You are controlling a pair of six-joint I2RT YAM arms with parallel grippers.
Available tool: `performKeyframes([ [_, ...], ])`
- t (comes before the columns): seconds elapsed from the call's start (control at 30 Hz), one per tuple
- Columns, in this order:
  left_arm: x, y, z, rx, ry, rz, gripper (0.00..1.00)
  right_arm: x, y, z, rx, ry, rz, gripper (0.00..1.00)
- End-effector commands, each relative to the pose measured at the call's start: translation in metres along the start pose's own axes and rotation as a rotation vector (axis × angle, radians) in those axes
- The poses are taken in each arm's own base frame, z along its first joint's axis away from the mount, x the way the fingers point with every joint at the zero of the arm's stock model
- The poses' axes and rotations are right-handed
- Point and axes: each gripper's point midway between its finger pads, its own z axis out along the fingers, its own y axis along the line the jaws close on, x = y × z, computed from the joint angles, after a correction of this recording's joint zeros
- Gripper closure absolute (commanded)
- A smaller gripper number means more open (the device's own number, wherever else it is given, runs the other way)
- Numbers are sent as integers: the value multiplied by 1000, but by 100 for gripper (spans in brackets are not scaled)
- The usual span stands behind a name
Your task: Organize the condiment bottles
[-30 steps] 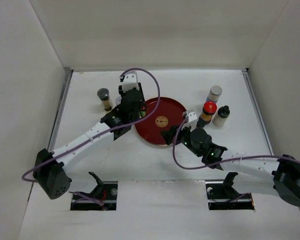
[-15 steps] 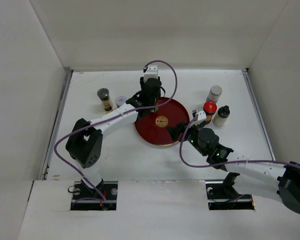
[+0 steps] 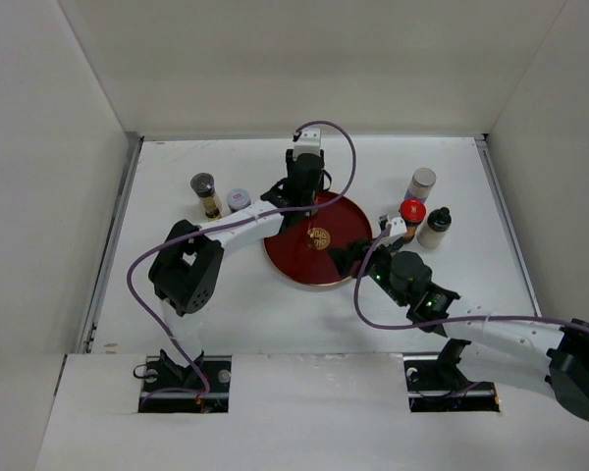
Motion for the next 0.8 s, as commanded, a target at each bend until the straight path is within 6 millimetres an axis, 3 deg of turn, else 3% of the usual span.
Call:
performKeyframes([
  [0.0, -66, -9, -6, 35, -184, -101, 65, -21, 8, -2, -26, -77, 32, 32],
  [0.2, -73, 0, -30, 24, -213, -118, 19, -29, 6, -6, -5, -104, 38, 21],
  [0.33, -89, 5, -59, 38, -263, -155, 7, -42, 0, -15, 59, -109, 38, 23],
  [0.43, -98, 21, -91, 35, -301, -199, 5, -55, -15, -24, 162, -117, 26, 44],
  [0.5, -92, 32, -113, 38, -310, -228, 6, -58, -32, -33, 264, -109, 28, 72],
  [0.57, -77, 42, -134, 51, -299, -256, 10, -58, -54, -43, 382, -97, 32, 81],
  [0.63, -59, 50, -151, 71, -276, -284, 14, -55, -78, -54, 504, -80, 20, 79],
  [0.67, -46, 55, -159, 81, -259, -292, 16, -54, -90, -59, 563, -75, 15, 72],
  [0.77, -16, 69, -179, 110, -218, -330, 17, -45, -117, -73, 696, -45, -4, 32],
])
